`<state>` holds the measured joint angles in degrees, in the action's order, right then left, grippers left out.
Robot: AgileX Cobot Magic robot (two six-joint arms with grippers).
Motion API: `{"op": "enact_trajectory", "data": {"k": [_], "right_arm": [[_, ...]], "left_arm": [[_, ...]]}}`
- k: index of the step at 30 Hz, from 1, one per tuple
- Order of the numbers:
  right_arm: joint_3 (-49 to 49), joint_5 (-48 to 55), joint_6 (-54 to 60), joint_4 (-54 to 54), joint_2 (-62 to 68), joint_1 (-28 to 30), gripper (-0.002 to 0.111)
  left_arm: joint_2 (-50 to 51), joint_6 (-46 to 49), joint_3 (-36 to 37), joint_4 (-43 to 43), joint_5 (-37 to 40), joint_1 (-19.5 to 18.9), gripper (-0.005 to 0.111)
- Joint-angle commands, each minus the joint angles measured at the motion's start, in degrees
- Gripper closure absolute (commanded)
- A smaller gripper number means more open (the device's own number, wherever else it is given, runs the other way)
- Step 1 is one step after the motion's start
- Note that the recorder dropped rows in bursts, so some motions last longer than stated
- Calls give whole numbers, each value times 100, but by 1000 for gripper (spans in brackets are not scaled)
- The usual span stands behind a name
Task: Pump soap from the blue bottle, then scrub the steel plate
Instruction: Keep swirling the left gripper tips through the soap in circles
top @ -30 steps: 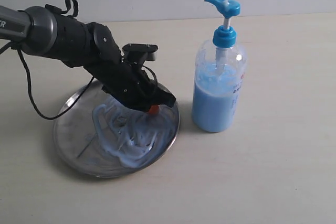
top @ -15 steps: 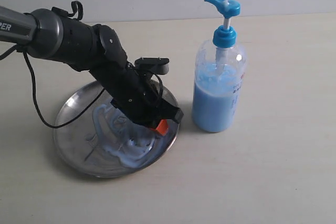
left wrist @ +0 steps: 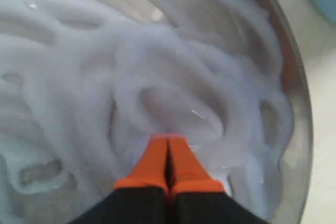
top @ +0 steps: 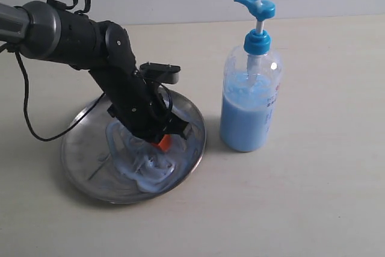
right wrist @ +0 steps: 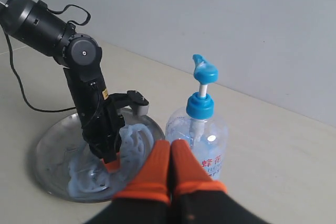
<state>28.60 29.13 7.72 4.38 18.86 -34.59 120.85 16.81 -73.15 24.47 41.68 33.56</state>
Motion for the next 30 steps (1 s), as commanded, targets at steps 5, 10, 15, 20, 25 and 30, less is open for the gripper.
{"op": "enact_trajectory", "data": {"k": [5, 10, 15, 20, 25, 30], "right_arm": [[-29, -101, -27, -3, -23, -3, 108], [-29, -101, -27, -3, -23, -3, 108], [-29, -101, -27, -3, -23, -3, 108], [-29, -101, -27, -3, -23, -3, 108], [-29, -101, -27, 7, -23, -3, 108], [-29, -101, -27, 7, -23, -3, 108]], "left_arm": [[166, -418, 82, -122, -1258, -30, 107], [166, -349, 82, 454, -1518, -31, 107], [171, -215, 82, 466, -1135, 5, 107], [171, 64, 82, 486, -700, 120, 107], [171, 267, 82, 349, -83, 159, 107], [171, 267, 82, 309, -308, 159, 107]]}}
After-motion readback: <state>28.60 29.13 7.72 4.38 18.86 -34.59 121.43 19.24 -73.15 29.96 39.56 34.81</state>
